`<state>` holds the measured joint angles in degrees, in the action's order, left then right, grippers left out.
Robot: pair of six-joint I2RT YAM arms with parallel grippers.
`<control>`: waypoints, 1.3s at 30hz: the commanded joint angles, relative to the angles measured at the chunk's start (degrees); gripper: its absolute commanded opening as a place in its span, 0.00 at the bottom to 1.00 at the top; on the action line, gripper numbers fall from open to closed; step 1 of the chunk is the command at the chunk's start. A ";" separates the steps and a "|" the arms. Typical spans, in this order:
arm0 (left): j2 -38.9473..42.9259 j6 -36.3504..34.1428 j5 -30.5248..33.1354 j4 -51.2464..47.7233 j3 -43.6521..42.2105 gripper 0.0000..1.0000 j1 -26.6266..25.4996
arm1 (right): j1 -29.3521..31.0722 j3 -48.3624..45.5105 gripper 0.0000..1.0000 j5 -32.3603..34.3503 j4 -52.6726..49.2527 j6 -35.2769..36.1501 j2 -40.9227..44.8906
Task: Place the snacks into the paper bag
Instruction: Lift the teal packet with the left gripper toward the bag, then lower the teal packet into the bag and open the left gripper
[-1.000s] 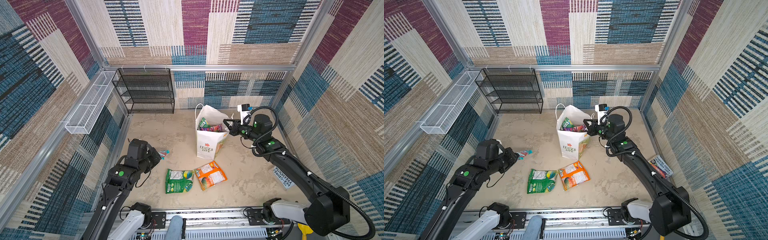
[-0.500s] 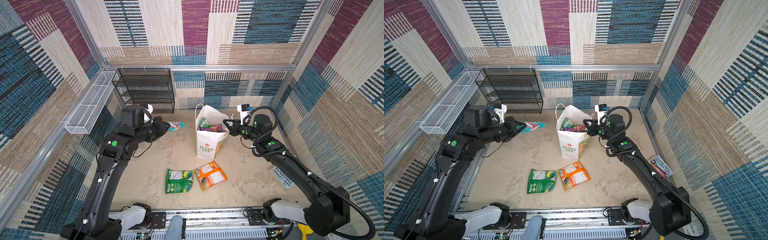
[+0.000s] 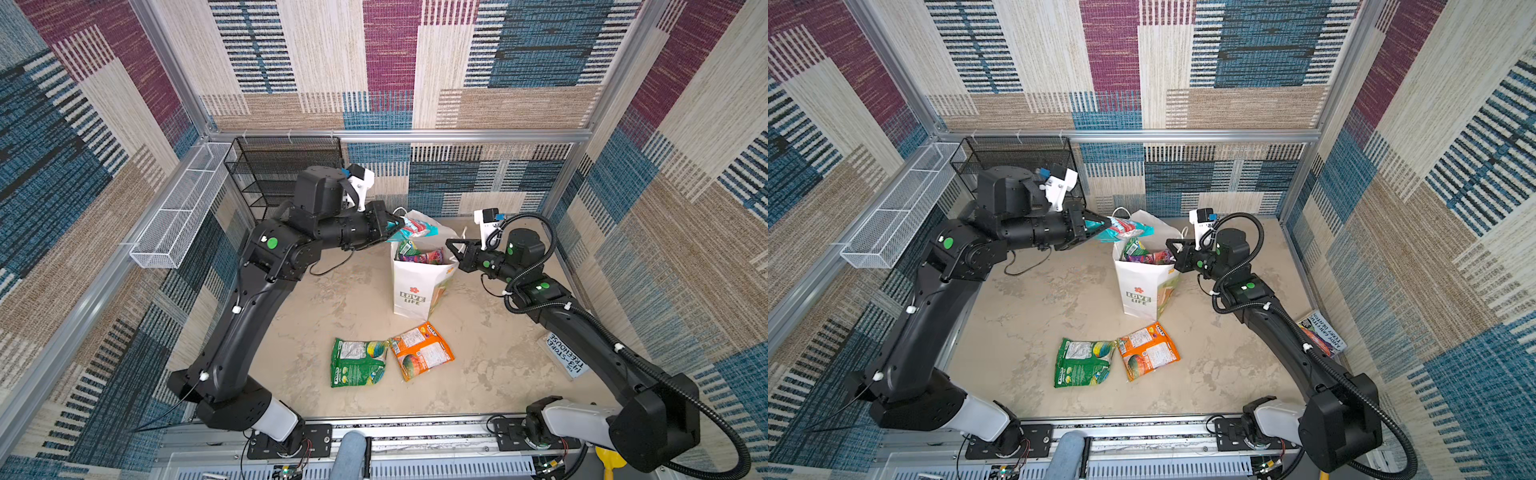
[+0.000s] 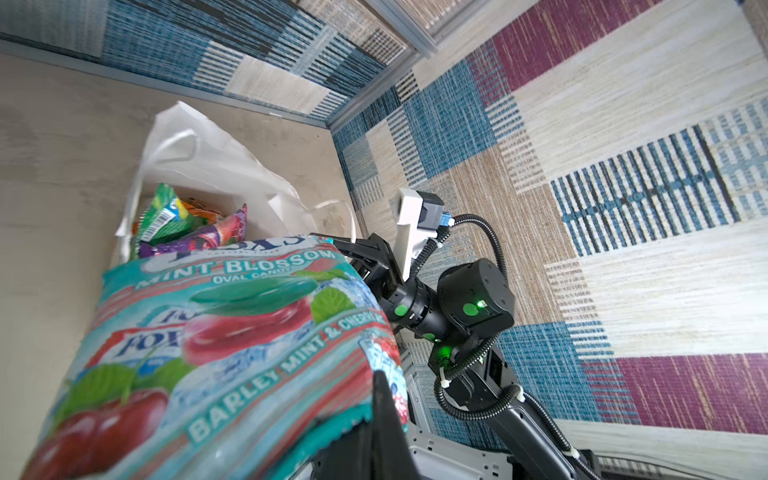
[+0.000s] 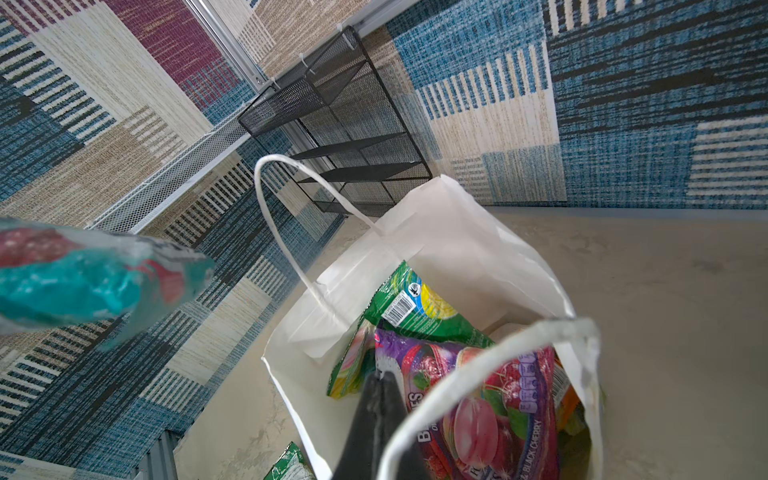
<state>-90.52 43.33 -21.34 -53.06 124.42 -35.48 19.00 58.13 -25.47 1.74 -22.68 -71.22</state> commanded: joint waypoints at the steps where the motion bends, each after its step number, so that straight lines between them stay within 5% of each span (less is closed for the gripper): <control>1: -3.96 -1.78 -0.78 1.44 3.70 0.00 -1.74 | -0.02 0.45 0.00 0.05 0.81 -0.26 0.57; 12: -25.07 -5.88 3.94 -7.99 28.76 0.00 -1.82 | 0.00 -0.77 0.00 3.14 1.28 -0.07 3.78; 23: -28.54 -8.81 5.46 -8.50 23.83 0.00 -0.98 | 0.04 -1.30 0.00 5.55 1.10 -0.10 4.97; 39: -40.58 -11.42 3.91 -6.55 28.26 0.00 -0.64 | 0.01 -1.18 0.00 2.88 1.77 -0.04 3.78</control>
<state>-129.80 33.93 -16.73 -62.33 152.29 -36.21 19.00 56.93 -21.12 1.43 -22.68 -67.16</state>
